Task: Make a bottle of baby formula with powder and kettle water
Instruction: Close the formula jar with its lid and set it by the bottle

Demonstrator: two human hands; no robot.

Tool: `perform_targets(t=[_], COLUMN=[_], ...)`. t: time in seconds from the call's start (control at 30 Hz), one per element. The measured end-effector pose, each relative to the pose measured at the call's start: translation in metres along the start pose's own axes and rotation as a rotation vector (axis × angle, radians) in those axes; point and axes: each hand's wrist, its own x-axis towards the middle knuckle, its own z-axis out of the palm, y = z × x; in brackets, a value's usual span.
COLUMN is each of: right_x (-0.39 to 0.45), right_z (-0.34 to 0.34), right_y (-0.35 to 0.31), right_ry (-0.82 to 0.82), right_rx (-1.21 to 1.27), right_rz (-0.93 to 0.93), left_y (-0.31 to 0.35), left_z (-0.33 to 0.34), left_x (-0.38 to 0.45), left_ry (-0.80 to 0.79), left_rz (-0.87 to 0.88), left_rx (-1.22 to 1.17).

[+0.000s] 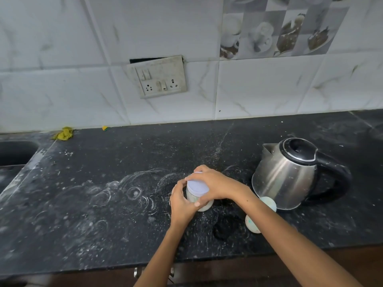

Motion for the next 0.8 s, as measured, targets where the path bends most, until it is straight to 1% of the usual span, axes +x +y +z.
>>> perform_targets(t=[0.07,0.17,0.27,0.37,0.43,0.47,0.5,0.57,0.63,0.67,0.7,0.77,0.8], right_x=[-0.003,-0.001,0.002,0.002,-0.002,-0.004,-0.006,-0.009,-0.010,-0.009,-0.006,-0.004,-0.003], right_z=[0.000,-0.006,-0.006,-0.002,-0.007,-0.011,-0.014,-0.014,-0.010,-0.006,-0.004,-0.008,-0.010], right_y=[-0.001,-0.008,-0.013,-0.019,-0.021,-0.020,-0.019,-0.013,-0.013,-0.016,-0.018,-0.027,-0.028], right_ry=[0.007,0.114,0.180,0.263,0.256,0.237,0.229,0.223,0.109,0.080,0.113,0.213,0.226], right_rx=[-0.078,-0.177,-0.249,-0.284,-0.340,-0.340,-0.315,-0.219,-0.152,-0.157,-0.204,-0.336,-0.368], right_rz=[0.008,0.073,0.103,0.272,0.395,0.425,0.419,0.302,0.149,0.113,0.130,0.226,0.267], left_y=[0.001,0.002,0.002,0.003,0.003,0.002,0.001,-0.001,-0.001,-0.001,0.000,0.001,0.001], left_z=[0.000,-0.001,-0.003,-0.004,-0.003,-0.003,-0.003,-0.002,-0.002,-0.002,-0.002,-0.002,-0.003], left_x=[0.001,0.002,0.002,0.003,0.002,0.002,0.003,0.004,0.005,0.005,0.005,0.005,0.005], left_ry=[-0.001,-0.014,-0.032,-0.039,-0.039,-0.040,-0.042,-0.044,-0.044,-0.045,-0.049,-0.058,-0.059], left_rz=[0.001,0.004,-0.002,0.001,0.006,0.003,-0.003,-0.008,-0.013,-0.016,-0.020,-0.026,-0.025], left_rx=[0.006,0.009,-0.013,-0.019,-0.017,-0.017,-0.018,-0.013,-0.005,-0.007,-0.010,-0.012,-0.010])
